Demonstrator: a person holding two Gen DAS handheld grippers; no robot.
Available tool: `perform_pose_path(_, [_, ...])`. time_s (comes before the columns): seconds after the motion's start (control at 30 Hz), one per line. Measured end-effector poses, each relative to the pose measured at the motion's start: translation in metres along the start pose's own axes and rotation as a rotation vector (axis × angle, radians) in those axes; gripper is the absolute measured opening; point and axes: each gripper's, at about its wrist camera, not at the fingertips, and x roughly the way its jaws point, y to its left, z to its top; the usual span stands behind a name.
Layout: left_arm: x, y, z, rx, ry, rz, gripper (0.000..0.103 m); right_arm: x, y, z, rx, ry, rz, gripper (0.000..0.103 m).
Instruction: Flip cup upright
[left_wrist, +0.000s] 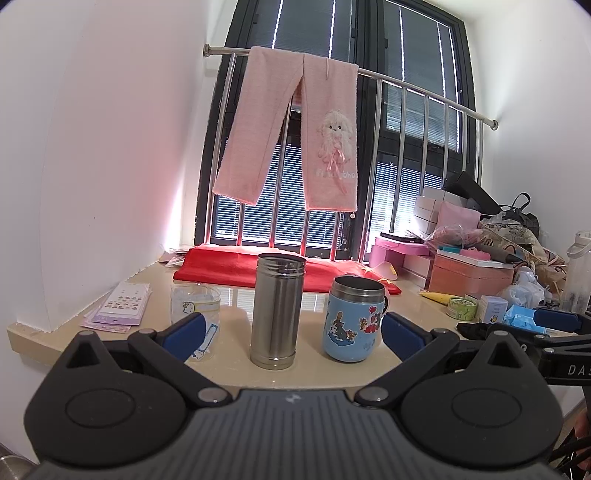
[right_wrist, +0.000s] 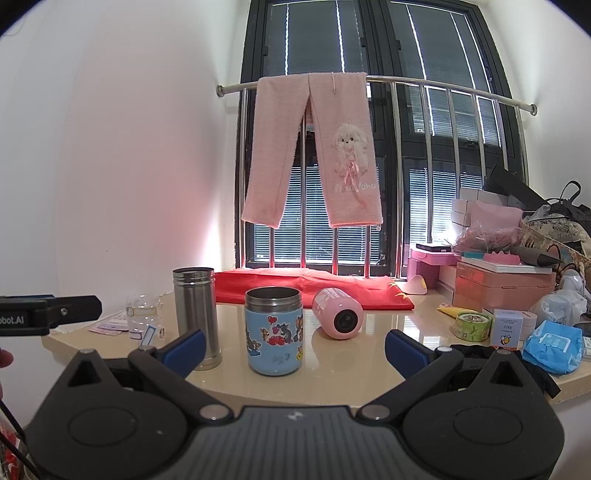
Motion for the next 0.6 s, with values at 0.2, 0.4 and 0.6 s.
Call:
perform_pose_path(0.2, [0.0,0.0,0.0,0.0,0.0,0.0,0.103,-0.0007,-0.0002,0.0008,0.0,0.0,0.0,0.103])
perform_pose_path(0.4, [0.0,-0.0001,-0.0001,0.0,0.0,0.0,0.103,-0.0017,-0.0003,0.0018,0.0,0.0,0.0,0.103])
perform_pose_path(0.6, [-0.0001,-0.0006,0.0,0.0,0.001,0.0,0.103,-0.0024,-0.0009,0.0038,0.0,0.001,0.0,0.103])
